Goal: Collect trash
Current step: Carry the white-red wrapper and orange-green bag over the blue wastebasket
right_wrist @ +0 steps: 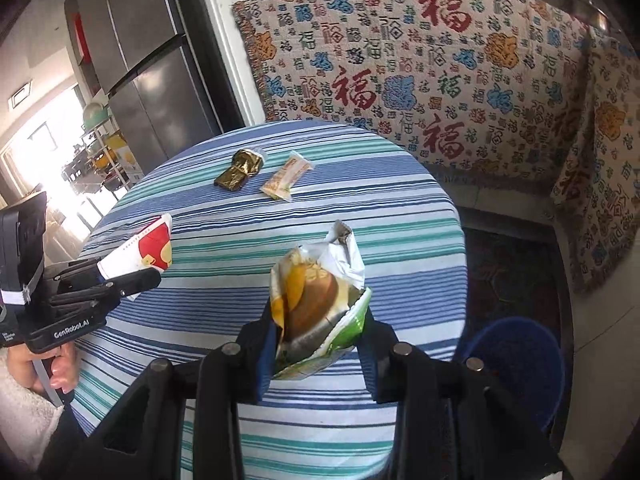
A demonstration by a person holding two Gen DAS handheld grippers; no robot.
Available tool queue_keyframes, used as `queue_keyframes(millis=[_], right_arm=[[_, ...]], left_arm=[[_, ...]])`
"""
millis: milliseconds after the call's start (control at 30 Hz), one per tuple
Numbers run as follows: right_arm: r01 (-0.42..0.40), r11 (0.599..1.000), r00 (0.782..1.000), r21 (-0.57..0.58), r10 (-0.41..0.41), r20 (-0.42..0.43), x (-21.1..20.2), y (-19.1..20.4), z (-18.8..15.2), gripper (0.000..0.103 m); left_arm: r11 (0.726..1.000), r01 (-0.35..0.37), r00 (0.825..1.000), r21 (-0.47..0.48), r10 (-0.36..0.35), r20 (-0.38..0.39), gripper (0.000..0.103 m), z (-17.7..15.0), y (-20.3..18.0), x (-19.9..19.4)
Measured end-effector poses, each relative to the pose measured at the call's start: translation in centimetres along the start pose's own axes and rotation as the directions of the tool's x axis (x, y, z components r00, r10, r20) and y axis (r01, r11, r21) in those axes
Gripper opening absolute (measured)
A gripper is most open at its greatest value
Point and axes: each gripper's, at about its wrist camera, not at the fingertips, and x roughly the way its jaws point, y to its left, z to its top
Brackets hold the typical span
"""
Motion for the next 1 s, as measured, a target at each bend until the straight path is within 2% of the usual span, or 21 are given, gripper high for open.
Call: queue_keyframes(millis=[133, 267, 467, 600, 800, 1000], right_arm=[[0.021, 0.999, 1.0, 0.031, -0.022, 0.014, -1.7, -2.3, -0.1, 0.035], [0.074, 0.995, 0.997, 0.066, -0.076, 0.03, -4.6, -6.0, 0.5, 0.035], [0.171, 0.972, 0.985, 0.161, -0.175, 0.008, -8.2, -13.5, 0.2, 0.035], [0.228, 0.951, 0.973, 0.209, -0.229, -0.022, -9.0, -17.6, -1.1, 0.036], [0.258, 0.923, 0.966, 0.286, -0.248, -0.072, -8.5, -22.4, -3.4, 0.036], [0.269, 0.916, 0.963, 0.297, -0.249, -0.102, -7.4, -25.2, -4.5, 0.035]], left_arm=[[0.998, 0.062, 0.998, 0.031, -0.062, -0.011, 0.02, 1.1, -3.5, 0.4], [0.988, 0.127, 0.992, 0.091, -0.127, -0.012, 0.02, 2.9, -8.2, 0.7], [0.958, 0.227, 0.974, 0.175, -0.226, -0.025, 0.02, 5.9, -15.7, 2.7], [0.938, 0.296, 0.955, 0.18, -0.29, -0.058, 0.02, 7.6, -19.9, 5.6], [0.919, 0.353, 0.934, 0.175, -0.336, -0.118, 0.021, 8.9, -25.1, 10.4], [0.916, 0.36, 0.927, 0.176, -0.331, -0.175, 0.021, 9.3, -28.4, 15.1]])
